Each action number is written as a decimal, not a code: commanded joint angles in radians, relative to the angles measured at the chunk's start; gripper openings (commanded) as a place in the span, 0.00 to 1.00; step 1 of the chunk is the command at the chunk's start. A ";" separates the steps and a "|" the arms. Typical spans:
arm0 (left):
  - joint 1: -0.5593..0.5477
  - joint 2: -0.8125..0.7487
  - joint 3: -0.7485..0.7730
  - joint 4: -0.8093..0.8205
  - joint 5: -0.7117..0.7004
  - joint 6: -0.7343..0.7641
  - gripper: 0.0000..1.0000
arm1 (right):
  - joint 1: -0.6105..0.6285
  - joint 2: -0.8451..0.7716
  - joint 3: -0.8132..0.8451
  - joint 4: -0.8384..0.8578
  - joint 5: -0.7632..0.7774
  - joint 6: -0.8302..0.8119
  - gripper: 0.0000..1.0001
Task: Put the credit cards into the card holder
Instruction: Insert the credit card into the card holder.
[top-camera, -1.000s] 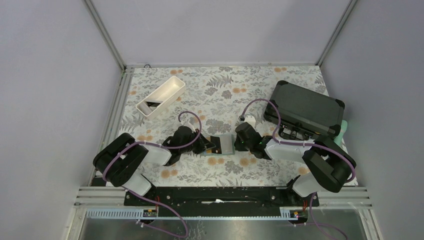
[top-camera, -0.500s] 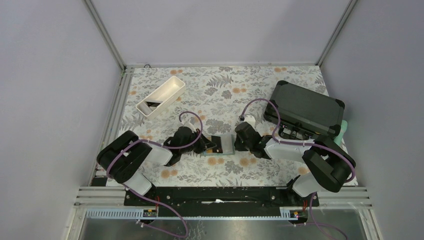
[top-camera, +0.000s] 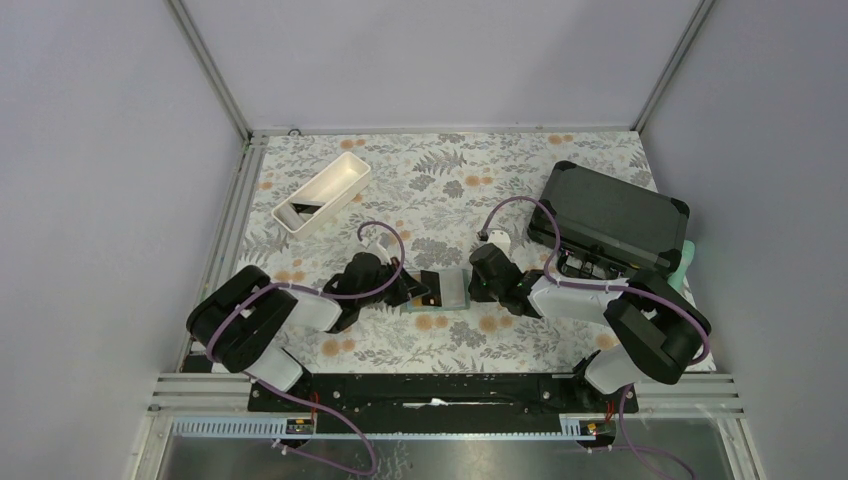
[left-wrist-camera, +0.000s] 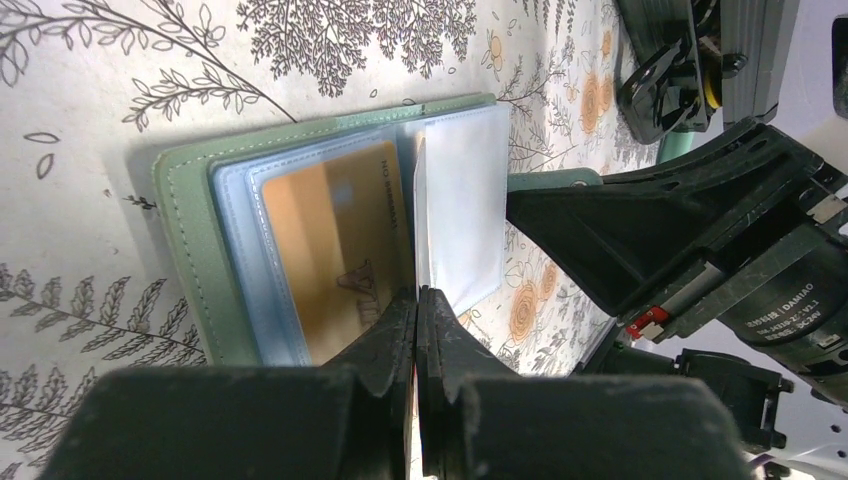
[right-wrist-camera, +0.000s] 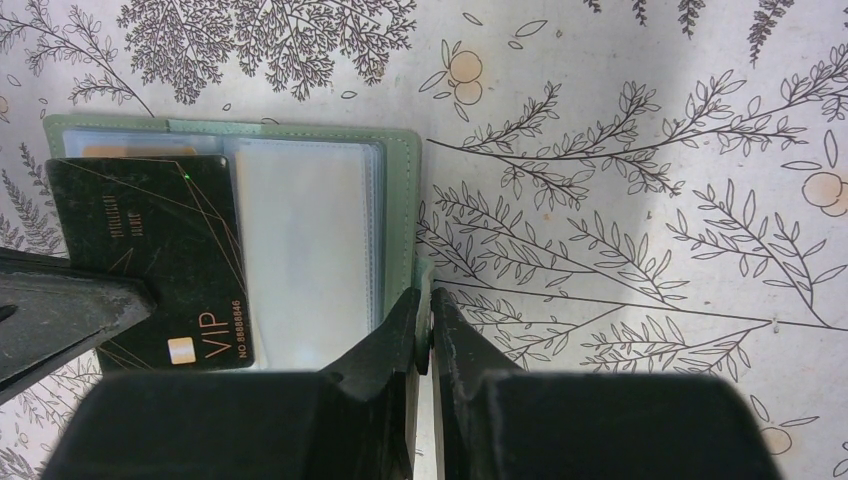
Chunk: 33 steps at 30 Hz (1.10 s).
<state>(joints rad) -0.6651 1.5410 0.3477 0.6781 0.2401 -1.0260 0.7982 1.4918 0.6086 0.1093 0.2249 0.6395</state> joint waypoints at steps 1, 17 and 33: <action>0.011 -0.038 0.001 -0.032 0.000 0.103 0.00 | 0.007 0.018 0.028 -0.031 0.012 -0.008 0.00; 0.012 0.056 -0.009 0.119 0.044 0.043 0.00 | 0.008 0.028 0.039 -0.038 0.002 -0.006 0.00; 0.012 0.066 -0.084 0.202 0.027 -0.076 0.00 | 0.012 0.024 0.033 -0.040 0.004 -0.003 0.00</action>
<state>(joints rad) -0.6529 1.6009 0.2951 0.8295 0.2821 -1.0698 0.7986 1.5036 0.6243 0.0975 0.2253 0.6395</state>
